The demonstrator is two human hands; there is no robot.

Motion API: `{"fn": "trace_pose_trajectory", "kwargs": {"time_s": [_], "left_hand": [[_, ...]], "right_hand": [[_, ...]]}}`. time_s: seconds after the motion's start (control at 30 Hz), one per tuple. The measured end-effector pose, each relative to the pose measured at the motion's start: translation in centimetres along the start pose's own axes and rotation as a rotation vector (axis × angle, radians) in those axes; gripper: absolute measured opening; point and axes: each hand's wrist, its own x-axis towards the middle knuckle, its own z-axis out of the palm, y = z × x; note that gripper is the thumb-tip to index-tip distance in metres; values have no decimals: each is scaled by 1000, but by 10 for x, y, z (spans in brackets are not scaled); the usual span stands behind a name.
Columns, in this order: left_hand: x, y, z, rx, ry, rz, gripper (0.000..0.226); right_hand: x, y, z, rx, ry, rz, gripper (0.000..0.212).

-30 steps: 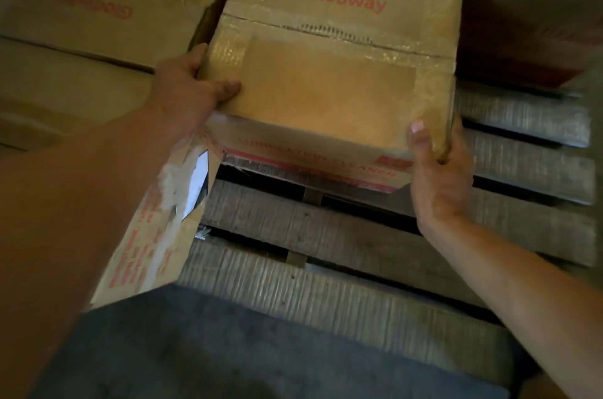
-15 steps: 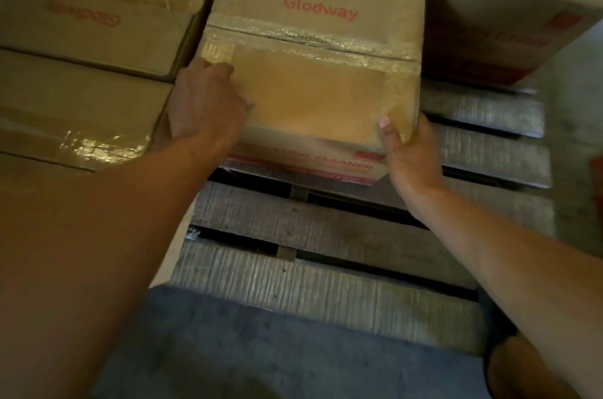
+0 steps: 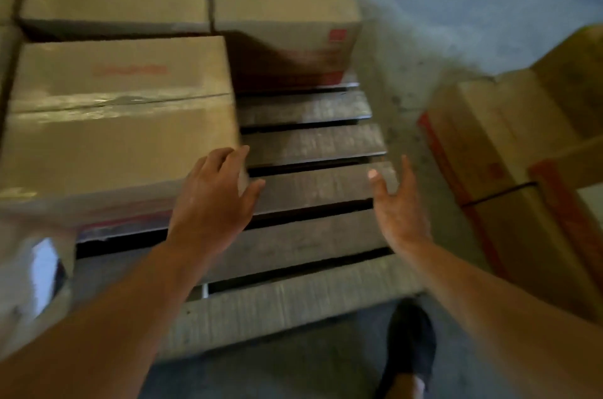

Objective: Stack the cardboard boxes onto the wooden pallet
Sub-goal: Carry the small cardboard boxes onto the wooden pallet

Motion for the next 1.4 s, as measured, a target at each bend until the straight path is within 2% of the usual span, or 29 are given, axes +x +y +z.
{"fn": "trace_pose_trajectory", "kwargs": {"time_s": [0.2, 0.37, 0.57, 0.7, 0.83, 0.97, 1.13, 1.27, 1.4], "left_hand": [[17, 81, 55, -11, -137, 111, 59], [35, 182, 109, -130, -272, 159, 66], [79, 346, 177, -155, -252, 462, 62], [110, 445, 213, -180, -262, 641, 65], [141, 520, 239, -161, -227, 787, 69], [175, 566, 260, -101, -237, 849, 73], [211, 595, 284, -113, -264, 843, 76], [229, 605, 304, -115, -323, 796, 84], [244, 607, 316, -86, -333, 744, 103]], "right_hand": [[22, 67, -51, 80, 85, 138, 73], [40, 133, -122, 158, 246, 201, 74], [67, 208, -255, 171, 630, 263, 68], [70, 267, -329, 142, 785, 389, 68], [64, 320, -370, 147, 900, 501, 67], [66, 354, -379, 267, 930, 620, 78], [80, 366, -373, 443, 925, 614, 88], [93, 367, -371, 551, 920, 589, 84], [104, 369, -368, 584, 962, 584, 78]]}}
